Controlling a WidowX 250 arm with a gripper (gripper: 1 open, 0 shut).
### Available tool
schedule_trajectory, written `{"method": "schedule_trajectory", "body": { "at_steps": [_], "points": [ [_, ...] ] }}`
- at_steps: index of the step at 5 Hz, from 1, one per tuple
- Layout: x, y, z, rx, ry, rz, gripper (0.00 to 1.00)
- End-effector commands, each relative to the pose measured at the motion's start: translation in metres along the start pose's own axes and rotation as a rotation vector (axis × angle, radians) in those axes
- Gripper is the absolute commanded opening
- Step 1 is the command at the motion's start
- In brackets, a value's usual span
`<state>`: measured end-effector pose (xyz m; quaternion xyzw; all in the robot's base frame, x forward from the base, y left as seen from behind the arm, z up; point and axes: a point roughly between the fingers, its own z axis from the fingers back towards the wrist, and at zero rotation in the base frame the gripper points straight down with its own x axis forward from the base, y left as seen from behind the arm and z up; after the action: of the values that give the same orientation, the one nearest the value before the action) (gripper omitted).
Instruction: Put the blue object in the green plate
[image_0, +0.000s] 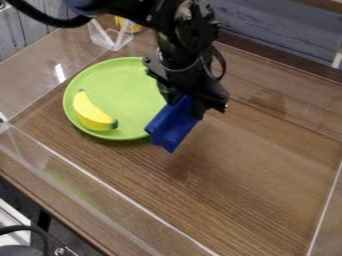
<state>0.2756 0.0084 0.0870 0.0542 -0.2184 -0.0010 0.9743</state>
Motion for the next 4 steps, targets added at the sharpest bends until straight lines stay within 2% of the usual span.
{"method": "schedule_trajectory", "body": {
  "at_steps": [1, 3, 4],
  "points": [
    [0.012, 0.005, 0.004, 0.005, -0.037, 0.016, 0.0],
    [0.018, 0.019, 0.032, -0.016, -0.084, -0.007, 0.0],
    [0.019, 0.037, 0.051, -0.029, -0.106, -0.033, 0.0]
  ]
}}
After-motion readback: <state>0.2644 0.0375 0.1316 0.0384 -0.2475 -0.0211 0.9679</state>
